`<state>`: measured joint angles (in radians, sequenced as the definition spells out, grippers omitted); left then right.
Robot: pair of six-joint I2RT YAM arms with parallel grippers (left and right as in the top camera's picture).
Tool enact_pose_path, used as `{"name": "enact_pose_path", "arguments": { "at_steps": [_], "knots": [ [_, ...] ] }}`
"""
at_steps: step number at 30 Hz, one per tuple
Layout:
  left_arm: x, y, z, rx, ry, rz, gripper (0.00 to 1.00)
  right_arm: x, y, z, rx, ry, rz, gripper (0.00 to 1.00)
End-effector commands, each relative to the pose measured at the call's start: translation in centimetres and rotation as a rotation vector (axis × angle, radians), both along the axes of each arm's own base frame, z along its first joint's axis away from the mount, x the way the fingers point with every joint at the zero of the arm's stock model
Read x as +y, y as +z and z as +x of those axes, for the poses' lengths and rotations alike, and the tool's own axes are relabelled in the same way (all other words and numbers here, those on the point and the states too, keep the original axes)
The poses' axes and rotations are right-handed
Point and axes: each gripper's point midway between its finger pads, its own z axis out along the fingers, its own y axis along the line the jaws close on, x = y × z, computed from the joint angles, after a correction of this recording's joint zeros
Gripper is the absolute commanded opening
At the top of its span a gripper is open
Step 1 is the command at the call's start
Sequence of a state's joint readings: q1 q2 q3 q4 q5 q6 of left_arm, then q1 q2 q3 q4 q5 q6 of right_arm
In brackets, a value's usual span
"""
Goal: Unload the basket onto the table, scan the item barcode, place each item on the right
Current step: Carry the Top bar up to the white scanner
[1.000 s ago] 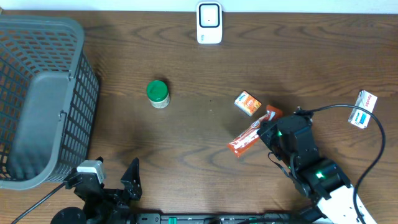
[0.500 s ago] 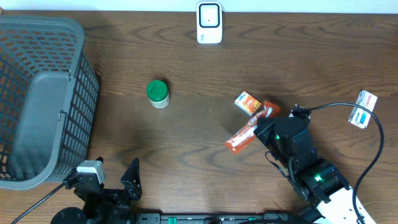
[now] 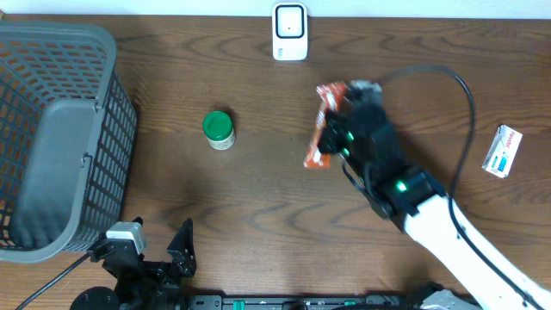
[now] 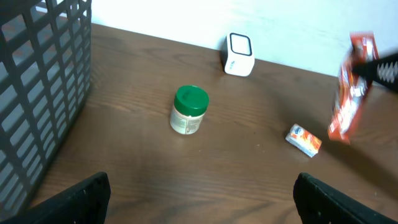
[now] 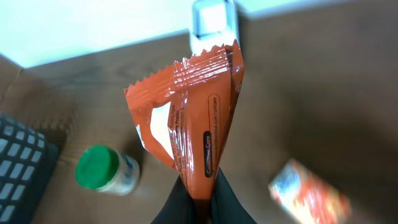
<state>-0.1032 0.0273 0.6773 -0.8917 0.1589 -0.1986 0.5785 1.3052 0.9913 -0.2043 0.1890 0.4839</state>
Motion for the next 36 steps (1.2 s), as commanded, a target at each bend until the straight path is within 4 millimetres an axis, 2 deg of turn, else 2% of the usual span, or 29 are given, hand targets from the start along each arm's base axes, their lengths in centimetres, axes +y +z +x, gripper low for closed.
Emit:
{"name": "enact_pose_path", "arguments": {
  "at_steps": [1,3,7,9,12,18,21,24,27,28,29,32,36],
  "knots": [
    [-0.2,0.1,-0.1,-0.004,-0.015,-0.002,0.94,2.5,3.7,1.9,-0.181,0.103,-0.273,0.02],
    [-0.2,0.1,-0.1,-0.004,-0.015,-0.002,0.95,3.7,5.1,2.7,-0.259,0.081,-0.407,0.02],
    [-0.2,0.1,-0.1,-0.004,-0.015,-0.002,0.94,3.8,7.0,4.1,-0.386,-0.083,-0.665,0.01],
    [-0.2,0.1,-0.1,-0.004,-0.015,-0.002,0.94,4.1,6.9,5.0,-0.425,-0.106,-0.776,0.01],
    [-0.2,0.1,-0.1,-0.004,-0.015,-0.002,0.94,4.4,5.6,7.8,-0.488,-0.175,-0.987,0.01],
    [-0.2,0.1,-0.1,-0.004,-0.015,-0.002,0.95,4.8,5.3,11.8,-0.687,-0.28,-1.161,0.01],
    [-0.2,0.1,-0.1,-0.004,-0.015,-0.002,0.94,6.0,3.2,14.8,-0.736,-0.233,-1.269,0.01],
    [-0.2,0.1,-0.1,-0.004,-0.015,-0.002,0.94,6.4,2.7,17.8,-0.757,-0.254,-1.264,0.01],
    [-0.2,0.1,-0.1,-0.004,-0.015,-0.002,0.95,7.1,3.3,20.2,-0.814,-0.268,-1.233,0.01],
    [-0.2,0.1,-0.1,-0.004,-0.015,-0.002,0.94,7.9,3.4,21.4,-0.854,-0.254,-1.223,0.01],
    [-0.2,0.1,-0.1,-0.004,-0.015,-0.002,0.95,8.2,3.4,21.8,-0.866,-0.243,-1.223,0.01],
    [-0.2,0.1,-0.1,-0.004,-0.015,-0.002,0.94,10.4,2.3,24.7,-0.969,-0.114,-1.222,0.02],
    [-0.2,0.1,-0.1,-0.004,-0.015,-0.002,0.94,11.2,1.1,26.5,-1.061,-0.037,-1.223,0.01]
  ]
}}
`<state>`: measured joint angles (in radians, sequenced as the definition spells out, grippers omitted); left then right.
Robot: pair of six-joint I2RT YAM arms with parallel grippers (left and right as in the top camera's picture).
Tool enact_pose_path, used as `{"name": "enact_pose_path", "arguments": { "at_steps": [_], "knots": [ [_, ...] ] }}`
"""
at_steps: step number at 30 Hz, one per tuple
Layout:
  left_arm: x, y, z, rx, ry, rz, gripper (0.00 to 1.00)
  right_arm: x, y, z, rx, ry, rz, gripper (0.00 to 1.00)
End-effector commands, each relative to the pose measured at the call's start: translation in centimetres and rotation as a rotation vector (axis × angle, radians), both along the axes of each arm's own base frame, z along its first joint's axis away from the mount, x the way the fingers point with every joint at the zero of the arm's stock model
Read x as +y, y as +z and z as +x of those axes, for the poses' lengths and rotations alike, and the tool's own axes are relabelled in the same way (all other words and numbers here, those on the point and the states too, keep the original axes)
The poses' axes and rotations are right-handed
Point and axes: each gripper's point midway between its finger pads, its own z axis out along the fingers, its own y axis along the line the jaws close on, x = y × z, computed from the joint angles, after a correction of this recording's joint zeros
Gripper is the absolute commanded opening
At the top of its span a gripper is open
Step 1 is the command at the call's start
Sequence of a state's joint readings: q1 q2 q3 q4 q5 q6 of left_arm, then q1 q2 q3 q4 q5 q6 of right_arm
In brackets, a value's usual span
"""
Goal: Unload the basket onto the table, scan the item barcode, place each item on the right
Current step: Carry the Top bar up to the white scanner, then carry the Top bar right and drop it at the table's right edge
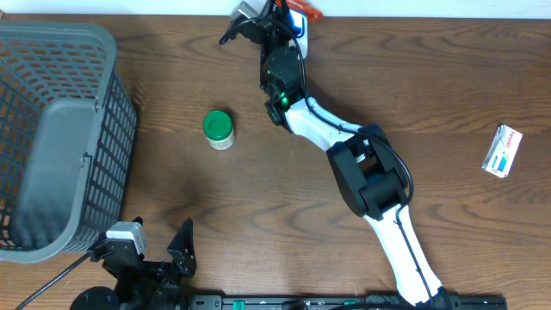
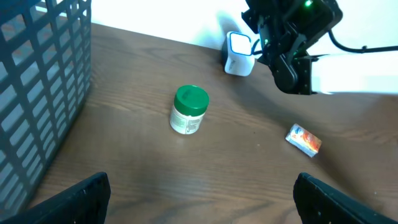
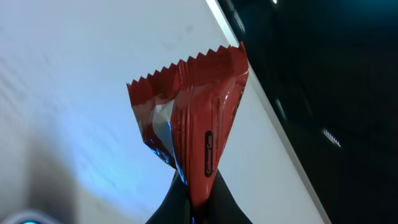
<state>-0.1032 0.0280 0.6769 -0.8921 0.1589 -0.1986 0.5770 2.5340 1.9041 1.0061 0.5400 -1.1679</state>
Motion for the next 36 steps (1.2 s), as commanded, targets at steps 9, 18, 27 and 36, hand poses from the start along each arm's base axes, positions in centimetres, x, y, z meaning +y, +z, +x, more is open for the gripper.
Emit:
{"name": "enact_pose_path", "arguments": {
  "at_steps": [9,18,27,36],
  "knots": [
    [-0.2,0.1,-0.1,-0.006,-0.015,-0.002,0.94,2.9,-5.6,2.7,-0.021,0.27,-0.149,0.01],
    [-0.2,0.1,-0.1,-0.006,-0.015,-0.002,0.94,3.3,-6.5,3.1,-0.021,0.329,-0.163,0.01],
    [-0.2,0.1,-0.1,-0.006,-0.015,-0.002,0.94,2.4,-8.3,4.1,0.057,0.321,-0.177,0.01],
    [-0.2,0.1,-0.1,-0.006,-0.015,-0.002,0.94,2.1,-6.5,4.0,0.067,0.214,-0.236,0.01]
  ]
}}
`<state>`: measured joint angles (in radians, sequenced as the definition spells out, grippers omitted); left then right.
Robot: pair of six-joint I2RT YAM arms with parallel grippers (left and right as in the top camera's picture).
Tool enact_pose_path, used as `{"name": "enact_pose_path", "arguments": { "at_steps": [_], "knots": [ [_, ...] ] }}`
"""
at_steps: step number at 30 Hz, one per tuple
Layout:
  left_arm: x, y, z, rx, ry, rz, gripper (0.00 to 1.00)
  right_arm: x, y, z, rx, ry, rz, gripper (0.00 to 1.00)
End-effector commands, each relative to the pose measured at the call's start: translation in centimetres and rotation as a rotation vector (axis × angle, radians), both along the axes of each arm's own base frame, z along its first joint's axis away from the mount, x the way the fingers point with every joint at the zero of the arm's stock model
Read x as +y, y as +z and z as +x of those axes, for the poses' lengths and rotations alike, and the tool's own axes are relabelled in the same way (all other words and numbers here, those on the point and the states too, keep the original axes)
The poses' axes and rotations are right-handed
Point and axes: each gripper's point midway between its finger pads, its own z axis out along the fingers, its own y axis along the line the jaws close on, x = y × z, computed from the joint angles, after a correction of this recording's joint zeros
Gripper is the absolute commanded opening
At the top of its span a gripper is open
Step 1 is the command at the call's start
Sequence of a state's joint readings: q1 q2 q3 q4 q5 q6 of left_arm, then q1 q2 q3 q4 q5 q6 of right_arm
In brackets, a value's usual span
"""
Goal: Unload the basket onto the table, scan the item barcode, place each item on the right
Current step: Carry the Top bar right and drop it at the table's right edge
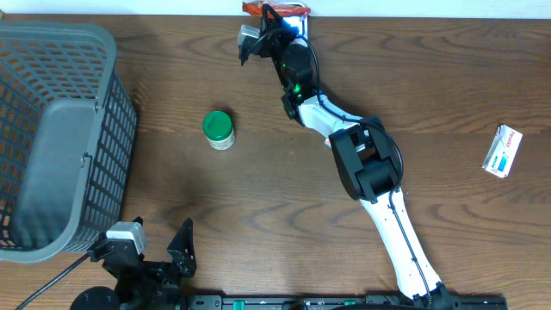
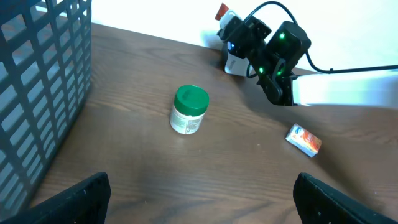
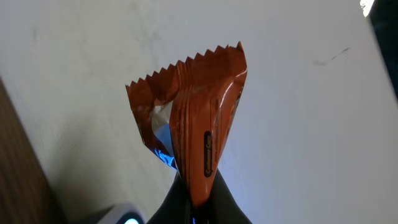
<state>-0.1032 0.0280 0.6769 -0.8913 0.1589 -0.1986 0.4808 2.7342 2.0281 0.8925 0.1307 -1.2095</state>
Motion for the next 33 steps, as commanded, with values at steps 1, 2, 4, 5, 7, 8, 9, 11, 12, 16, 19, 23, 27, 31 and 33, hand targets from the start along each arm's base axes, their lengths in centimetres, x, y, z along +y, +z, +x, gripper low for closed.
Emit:
{"name": "enact_pose_path", "arguments": {
  "at_steps": [1,2,4,5,7,8,9,11,12,16,19,23,27,31,33],
  "knots": [
    [-0.2,0.1,-0.1,-0.005,-0.015,-0.002,0.94,-0.3,3.7,-0.1,-0.025,-0.094,-0.012,0.01],
    [-0.2,0.1,-0.1,-0.005,-0.015,-0.002,0.94,-0.7,4.4,-0.1,-0.007,-0.149,-0.019,0.01],
    [-0.2,0.1,-0.1,-0.005,-0.015,-0.002,0.94,-1.3,6.0,-0.5,0.023,-0.234,-0.017,0.01],
    [-0.2,0.1,-0.1,-0.005,-0.015,-0.002,0.94,-1.6,6.9,-0.7,0.031,-0.264,-0.015,0.01],
    [-0.2,0.1,-0.1,-0.005,-0.015,-0.002,0.95,-2.6,9.4,-1.4,0.036,-0.339,0.002,0.01],
    [-0.2,0.1,-0.1,-0.005,-0.015,-0.002,0.94,-3.1,10.5,-1.7,0.041,-0.377,0.009,0.01],
    [-0.2,0.1,-0.1,-0.005,-0.015,-0.002,0.94,-4.1,11.9,-2.4,0.061,-0.445,0.001,0.01],
    [-0.2,0.1,-0.1,-0.005,-0.015,-0.002,0.94,-6.1,13.0,-3.4,0.13,-0.553,-0.037,0.01],
    [-0.2,0.1,-0.1,-0.005,-0.015,-0.002,0.95,-7.2,13.0,-3.9,0.176,-0.607,-0.052,0.01],
    [-0.2,0.1,-0.1,-0.005,-0.015,-0.002,0.94,-13.3,11.5,-5.8,0.353,-0.815,-0.053,0.01],
    [-0.2,0.1,-0.1,-0.005,-0.015,-0.002,0.95,-19.6,7.8,-7.8,0.541,-0.965,-0.037,0.01],
    [-0.2,0.1,-0.1,-0.005,-0.015,-0.002,0.94,-28.6,2.2,-11.6,0.779,-1.186,0.09,0.01],
    [-0.2,0.1,-0.1,-0.005,-0.015,-0.002,0.94,-38.9,-2.6,-16.1,0.978,-1.436,0.358,0.01],
    [-0.2,0.1,-0.1,-0.005,-0.015,-0.002,0.94,-47.5,-5.7,-20.4,1.059,-1.64,0.589,0.01],
    [-0.2,0.1,-0.1,-0.005,-0.015,-0.002,0.94,-50.3,-7.1,-22.3,1.09,-1.703,0.697,0.01]
  ]
}}
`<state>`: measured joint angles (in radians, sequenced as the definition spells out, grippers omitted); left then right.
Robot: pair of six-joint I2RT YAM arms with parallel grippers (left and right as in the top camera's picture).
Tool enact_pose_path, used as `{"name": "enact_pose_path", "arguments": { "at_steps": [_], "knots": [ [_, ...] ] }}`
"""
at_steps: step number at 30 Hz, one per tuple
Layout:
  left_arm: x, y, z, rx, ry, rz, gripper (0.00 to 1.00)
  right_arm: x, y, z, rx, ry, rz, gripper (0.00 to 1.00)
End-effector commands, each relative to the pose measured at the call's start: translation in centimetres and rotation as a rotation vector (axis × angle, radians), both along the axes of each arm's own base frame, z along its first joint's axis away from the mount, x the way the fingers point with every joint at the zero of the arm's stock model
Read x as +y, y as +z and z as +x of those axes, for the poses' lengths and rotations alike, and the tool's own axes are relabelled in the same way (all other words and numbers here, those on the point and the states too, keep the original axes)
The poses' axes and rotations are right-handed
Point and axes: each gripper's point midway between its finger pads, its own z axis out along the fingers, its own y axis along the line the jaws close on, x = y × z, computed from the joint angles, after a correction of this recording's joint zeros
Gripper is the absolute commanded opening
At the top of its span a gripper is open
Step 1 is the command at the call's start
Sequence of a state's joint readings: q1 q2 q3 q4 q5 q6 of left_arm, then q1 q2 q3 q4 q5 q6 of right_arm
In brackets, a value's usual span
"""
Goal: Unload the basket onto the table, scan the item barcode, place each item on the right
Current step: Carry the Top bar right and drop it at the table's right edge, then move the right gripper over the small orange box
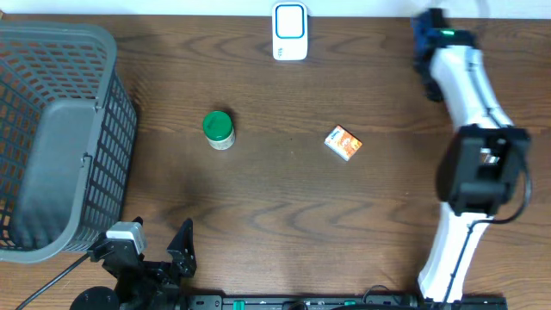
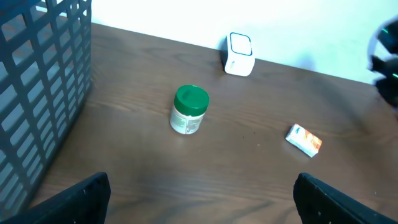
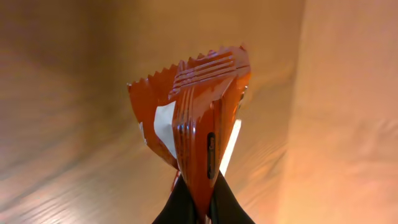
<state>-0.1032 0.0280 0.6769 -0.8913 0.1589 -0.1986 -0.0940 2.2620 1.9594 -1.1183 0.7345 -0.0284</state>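
Observation:
An orange-red snack packet (image 3: 198, 118) with a zigzag top edge stands upright in the right wrist view. My right gripper (image 3: 198, 185) is shut on its lower end. Seen from overhead, the right gripper (image 1: 424, 33) is at the table's back right, and the packet is hidden under it. The white barcode scanner (image 1: 290, 32) stands at the back middle, well to the left of that gripper. My left gripper (image 2: 199, 205) is open and empty at the front edge, its fingers (image 2: 81, 199) spread wide.
A green-lidded jar (image 1: 218, 129) stands left of centre. A small orange box (image 1: 343, 143) lies near the middle. A grey mesh basket (image 1: 52, 138) fills the left side. The white right arm (image 1: 469, 172) runs down the right edge.
My right gripper, still shut on the packet, has moved from the scanner at the back middle to the back right of the table. The orange box now shows from overhead.
The right gripper held the packet over the middle of the table. Then it held it up at the scanner, and it was still there a moment later. Now the packet is far to the right of the scanner. The left arm stayed put throughout.

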Motion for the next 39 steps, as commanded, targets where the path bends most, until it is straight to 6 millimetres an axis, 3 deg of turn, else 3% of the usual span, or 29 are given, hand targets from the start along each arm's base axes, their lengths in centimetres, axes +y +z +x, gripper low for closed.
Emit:
{"name": "enact_pose_path", "arguments": {
  "at_steps": [1,6,7,9,10,11,13,16,20,22,24,25,26,27,32,34,37,39],
  "knots": [
    [-0.2,0.1,-0.1,-0.005,-0.015,-0.002,0.94,-3.7,-3.0,-3.1,-0.077,-0.25,0.138,0.01],
    [-0.2,0.1,-0.1,-0.005,-0.015,-0.002,0.94,-9.4,-5.3,-7.6,-0.102,-0.466,0.181,0.01],
    [-0.2,0.1,-0.1,-0.005,-0.015,-0.002,0.94,-10.1,-5.5,-8.2,-0.1,-0.487,0.187,0.13],
    [-0.2,0.1,-0.1,-0.005,-0.015,-0.002,0.94,-10.7,-5.6,-9.8,-0.062,-0.503,0.248,0.53],
    [-0.2,0.1,-0.1,-0.005,-0.015,-0.002,0.94,-10.6,-5.6,-10.1,-0.041,-0.491,0.268,0.65],
    [-0.2,0.1,-0.1,-0.005,-0.015,-0.002,0.94,-10.2,-5.6,-10.0,-0.056,-0.495,0.307,0.99],
    [-0.2,0.1,-0.1,-0.005,-0.015,-0.002,0.94,-8.6,-5.2,-8.9,-0.1,-0.477,0.405,0.99],
    [-0.2,0.1,-0.1,-0.005,-0.015,-0.002,0.94,-4.9,-2.3,-6.2,-0.206,-0.395,0.53,0.99],
    [-0.2,0.1,-0.1,-0.005,-0.015,-0.002,0.94,-1.0,2.7,-4.1,-0.32,-0.304,0.54,0.99],
    [-0.2,0.1,-0.1,-0.005,-0.015,-0.002,0.94,2.2,5.5,-3.5,-0.385,-0.278,0.562,0.99],
    [-0.2,0.1,-0.1,-0.005,-0.015,-0.002,0.94,6.1,6.9,-3.3,-0.402,-0.244,0.641,0.99],
    [-0.2,0.1,-0.1,-0.005,-0.015,-0.002,0.94,9.6,7.6,-3.1,-0.39,-0.192,0.725,0.99],
    [-0.2,0.1,-0.1,-0.005,-0.015,-0.002,0.94,11.5,7.8,-3.1,-0.376,-0.16,0.772,0.99],
    [-0.2,0.1,-0.1,-0.005,-0.015,-0.002,0.94,15.1,8.0,-2.8,-0.352,-0.094,0.84,0.99],
    [-0.2,0.1,-0.1,-0.005,-0.015,-0.002,0.94,23.9,7.2,-3.5,-0.261,0.019,0.903,0.99],
    [-0.2,0.1,-0.1,-0.005,-0.015,-0.002,0.94,26.6,6.4,-4.7,-0.21,0.01,0.913,0.99],
    [-0.2,0.1,-0.1,-0.005,-0.015,-0.002,0.94,30.2,4.5,-7.1,-0.17,-0.137,0.925,0.99],
    [-0.2,0.1,-0.1,-0.005,-0.015,-0.002,0.94,32.6,2.2,-8.3,-0.187,-0.214,0.901,0.99]
  ]
}}
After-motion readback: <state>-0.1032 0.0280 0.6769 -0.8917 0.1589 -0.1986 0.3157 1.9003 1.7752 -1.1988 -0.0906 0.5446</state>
